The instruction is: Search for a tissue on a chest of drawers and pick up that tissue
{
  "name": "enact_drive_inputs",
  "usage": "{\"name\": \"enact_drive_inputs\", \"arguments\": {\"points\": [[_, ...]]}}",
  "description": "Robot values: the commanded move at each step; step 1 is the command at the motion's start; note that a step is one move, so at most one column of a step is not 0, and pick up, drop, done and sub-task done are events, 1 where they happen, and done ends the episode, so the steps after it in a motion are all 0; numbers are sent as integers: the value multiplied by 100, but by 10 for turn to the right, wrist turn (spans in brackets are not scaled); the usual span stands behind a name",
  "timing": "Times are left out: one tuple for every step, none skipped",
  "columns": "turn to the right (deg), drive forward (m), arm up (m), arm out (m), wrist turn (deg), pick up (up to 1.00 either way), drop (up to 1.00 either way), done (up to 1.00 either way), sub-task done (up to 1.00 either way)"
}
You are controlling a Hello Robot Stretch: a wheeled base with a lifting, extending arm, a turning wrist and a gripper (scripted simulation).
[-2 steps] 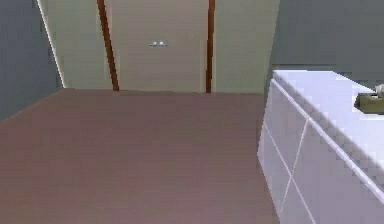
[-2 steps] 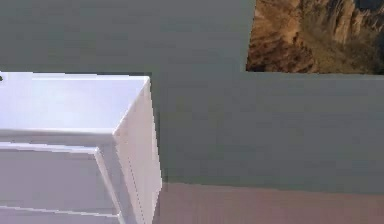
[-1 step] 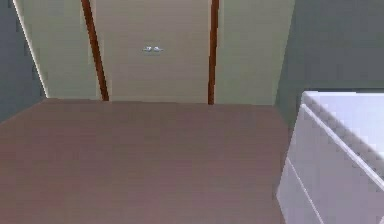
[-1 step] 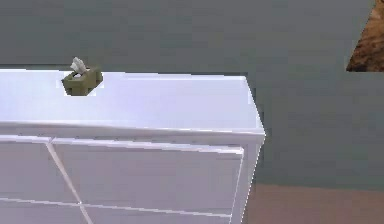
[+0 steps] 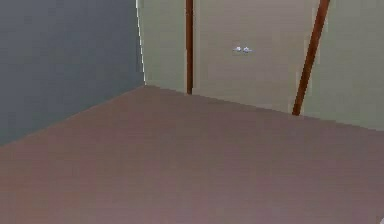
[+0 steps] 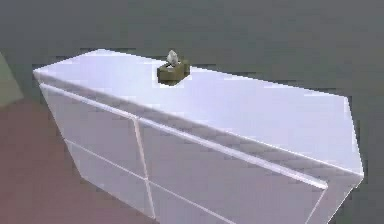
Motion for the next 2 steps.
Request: {"name": "enact_drive_inputs", "arguments": {"points": [[450, 0, 0, 0, 0, 0, 0, 0, 0], [0, 90, 0, 0, 0, 0, 0, 0, 0]]}}
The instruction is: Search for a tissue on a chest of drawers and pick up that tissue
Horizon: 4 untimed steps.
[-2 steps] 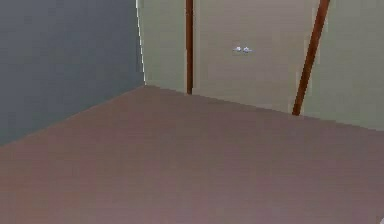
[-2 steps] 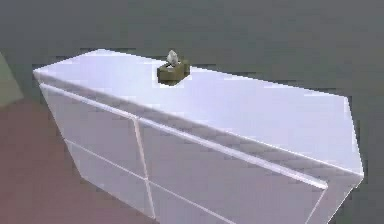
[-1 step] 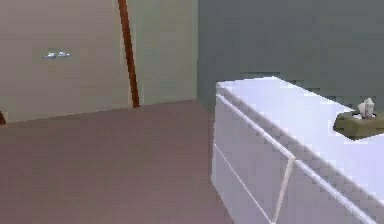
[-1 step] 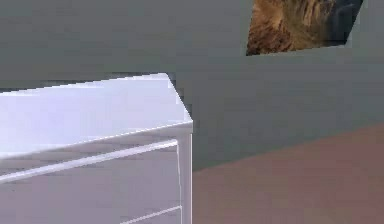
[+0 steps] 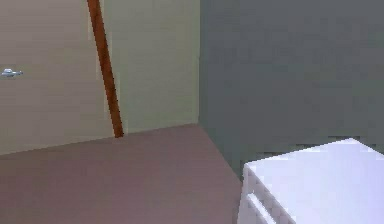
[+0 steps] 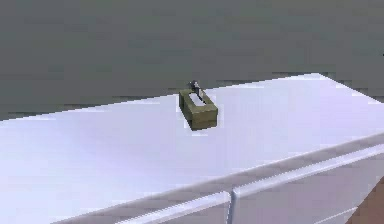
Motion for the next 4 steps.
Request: {"name": "enact_drive_inputs", "arguments": {"points": [[0, 0, 50, 0, 0, 0, 0, 0, 0], [0, 0, 38, 0, 0, 0, 0, 0, 0], [0, 0, 0, 30, 0, 0, 0, 0, 0], [0, 0, 0, 0, 450, 0, 0, 0, 0]]}}
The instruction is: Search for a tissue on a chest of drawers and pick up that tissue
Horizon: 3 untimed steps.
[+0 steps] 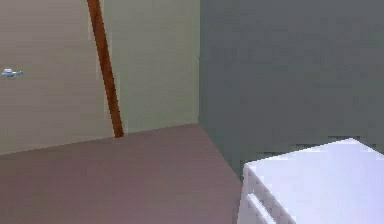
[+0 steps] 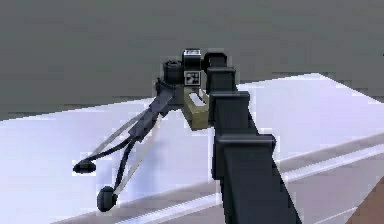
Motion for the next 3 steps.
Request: {"name": "enact_drive_inputs", "arguments": {"points": [[0, 0, 0, 0, 450, 0, 0, 0, 0], [0, 0, 0, 0, 450, 0, 0, 0, 0], [0, 0, 0, 0, 450, 0, 0, 0, 0]]}}
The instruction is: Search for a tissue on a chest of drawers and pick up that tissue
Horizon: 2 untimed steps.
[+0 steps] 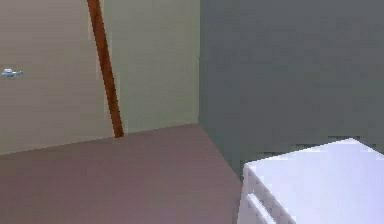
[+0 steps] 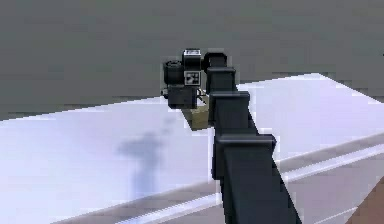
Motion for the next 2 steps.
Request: {"name": "enact_drive_inputs", "arguments": {"points": [[0, 0, 0, 0, 90, 0, 0, 0, 0], [0, 0, 0, 0, 0, 100, 0, 0, 0]]}}
